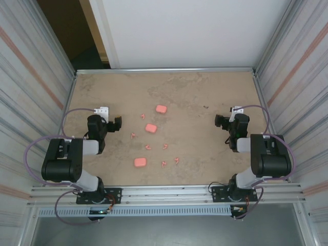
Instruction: Insert wireless bluetooth earbuds into charging case
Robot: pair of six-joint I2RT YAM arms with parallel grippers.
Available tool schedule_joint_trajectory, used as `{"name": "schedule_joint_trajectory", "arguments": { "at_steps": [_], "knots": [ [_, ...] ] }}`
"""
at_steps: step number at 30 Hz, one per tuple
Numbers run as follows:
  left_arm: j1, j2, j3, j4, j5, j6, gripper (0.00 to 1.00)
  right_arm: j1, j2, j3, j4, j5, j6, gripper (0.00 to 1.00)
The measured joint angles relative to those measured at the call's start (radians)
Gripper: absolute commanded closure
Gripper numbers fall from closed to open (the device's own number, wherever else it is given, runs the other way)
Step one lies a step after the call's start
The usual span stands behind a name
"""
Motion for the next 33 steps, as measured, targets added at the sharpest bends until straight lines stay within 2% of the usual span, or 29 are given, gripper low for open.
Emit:
{"name": "schedule_joint_trajectory", "arguments": {
  "at_steps": [28, 33],
  "knots": [
    [0.0, 0.001, 0.0, 0.008, 0.0, 0.002, 0.01, 0.0, 0.0, 0.005, 0.003, -0.002, 0.0, 0.01],
    [0.0, -0.057, -0.025, 0.017, 0.0, 0.002, 0.01, 0.011, -0.011, 0.005, -0.008, -0.003, 0.0, 0.01]
  ]
}}
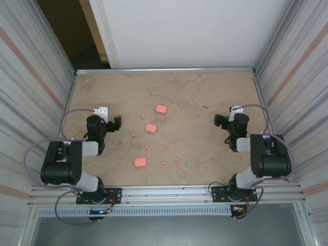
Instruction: Insert wireless bluetooth earbuds into charging case
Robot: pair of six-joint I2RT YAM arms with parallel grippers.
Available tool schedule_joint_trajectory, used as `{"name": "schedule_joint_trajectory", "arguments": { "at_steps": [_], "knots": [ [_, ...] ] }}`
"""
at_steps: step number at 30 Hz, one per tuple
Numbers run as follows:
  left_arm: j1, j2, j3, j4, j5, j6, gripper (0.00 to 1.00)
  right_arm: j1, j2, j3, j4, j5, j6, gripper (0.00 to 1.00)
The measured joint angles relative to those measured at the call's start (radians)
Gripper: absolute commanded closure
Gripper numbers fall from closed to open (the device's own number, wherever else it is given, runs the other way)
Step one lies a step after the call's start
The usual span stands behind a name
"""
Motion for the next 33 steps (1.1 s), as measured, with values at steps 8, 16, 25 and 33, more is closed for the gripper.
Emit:
{"name": "schedule_joint_trajectory", "arguments": {
  "at_steps": [8, 16, 25, 33],
  "knots": [
    [0.0, -0.23, -0.003, -0.084, -0.001, -0.008, 0.01, 0.004, -0.175, 0.047, -0.194, 0.0, 0.016, 0.01],
    [0.0, -0.378, 0.005, -0.26, 0.031, -0.093, 0.01, 0.011, -0.377, 0.086, -0.447, -0.053, 0.083, 0.01],
    [0.0, -0.472, 0.02, -0.399, 0.098, -0.277, 0.01, 0.053, -0.519, 0.155, -0.699, -0.179, 0.14, 0.01],
    [0.0, -0.548, 0.023, -0.526, 0.202, -0.392, 0.01, 0.148, -0.565, 0.275, -0.878, -0.249, 0.157, 0.01]
  ]
}}
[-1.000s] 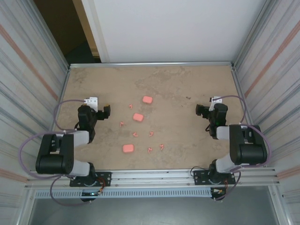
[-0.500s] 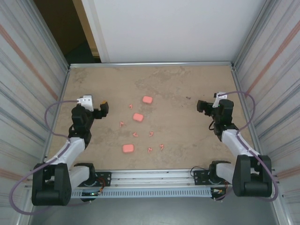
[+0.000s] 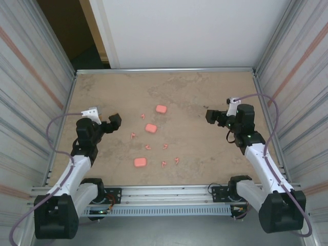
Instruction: Insert wireless bluetooth earbuds into charging case
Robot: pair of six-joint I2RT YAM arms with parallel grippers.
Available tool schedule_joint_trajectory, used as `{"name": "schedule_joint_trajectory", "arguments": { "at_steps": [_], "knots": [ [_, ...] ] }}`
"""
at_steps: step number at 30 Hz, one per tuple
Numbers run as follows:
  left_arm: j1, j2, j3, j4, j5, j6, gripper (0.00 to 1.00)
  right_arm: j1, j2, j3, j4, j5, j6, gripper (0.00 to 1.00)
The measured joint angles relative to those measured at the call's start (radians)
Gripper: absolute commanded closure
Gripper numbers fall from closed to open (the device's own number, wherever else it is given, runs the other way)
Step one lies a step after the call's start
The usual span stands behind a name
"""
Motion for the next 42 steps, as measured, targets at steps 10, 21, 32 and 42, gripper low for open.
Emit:
{"name": "schedule_joint_trajectory", "arguments": {
  "at_steps": [10, 21, 32, 42],
  "knots": [
    [0.0, -0.024, 0.0, -0.122, 0.067, -0.14, 0.01, 0.17, 0.199, 0.199, -0.161, -0.054, -0.088, 0.01],
    [0.0, -0.018, -0.006, -0.136, 0.097, -0.208, 0.01, 0.268, 0.66, 0.537, -0.255, -0.167, -0.417, 0.01],
    [0.0, -0.019, -0.008, -0.174, 0.096, -0.2, 0.01, 0.323, 1.006, 0.833, -0.314, -0.173, -0.711, 0.01],
    [0.0, -0.038, -0.008, -0.183, 0.077, -0.173, 0.01, 0.343, 1.162, 0.994, -0.367, -0.198, -0.92, 0.01]
  ]
}}
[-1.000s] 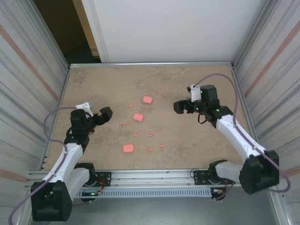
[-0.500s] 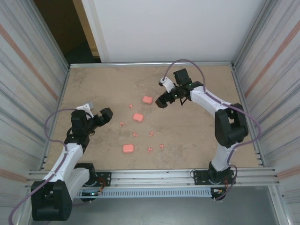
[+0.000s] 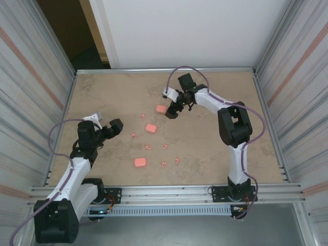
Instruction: Insert wireless bluetooth earbuds into charging case
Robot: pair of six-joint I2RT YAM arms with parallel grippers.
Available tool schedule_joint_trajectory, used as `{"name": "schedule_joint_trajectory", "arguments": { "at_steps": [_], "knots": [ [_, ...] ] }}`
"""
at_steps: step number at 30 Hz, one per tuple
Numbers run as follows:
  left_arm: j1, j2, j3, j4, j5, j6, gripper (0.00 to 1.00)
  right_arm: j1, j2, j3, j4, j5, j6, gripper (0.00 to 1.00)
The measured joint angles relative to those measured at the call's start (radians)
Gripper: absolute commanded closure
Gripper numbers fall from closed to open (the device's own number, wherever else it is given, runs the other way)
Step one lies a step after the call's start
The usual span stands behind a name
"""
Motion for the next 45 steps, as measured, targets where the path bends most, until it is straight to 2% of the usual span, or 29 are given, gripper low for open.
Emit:
{"name": "schedule_joint_trajectory", "arguments": {
  "at_steps": [10, 20, 26, 31, 36, 45],
  "knots": [
    [0.0, 0.001, 0.0, -0.013, -0.011, 0.023, 0.01, 0.039, 0.168, 0.188, -0.061, 0.0, -0.058, 0.0],
    [0.0, 0.016, 0.0, -0.013, -0.011, 0.038, 0.01, 0.042, 0.289, 0.373, -0.145, 0.0, -0.072, 0.07],
    [0.0, 0.016, 0.0, -0.016, -0.02, 0.042, 0.01, 0.042, 0.325, 0.398, -0.185, 0.0, -0.081, 0.13],
    [0.0, 0.018, 0.0, -0.016, -0.026, 0.046, 0.01, 0.042, 0.334, 0.399, -0.209, 0.0, -0.089, 0.22],
    [0.0, 0.024, 0.0, -0.021, -0.027, 0.052, 0.01, 0.042, 0.335, 0.399, -0.228, 0.0, -0.108, 0.37],
    [0.0, 0.023, 0.006, -0.046, -0.027, 0.057, 0.01, 0.043, 0.335, 0.399, -0.23, 0.001, -0.111, 0.57]
  ]
}}
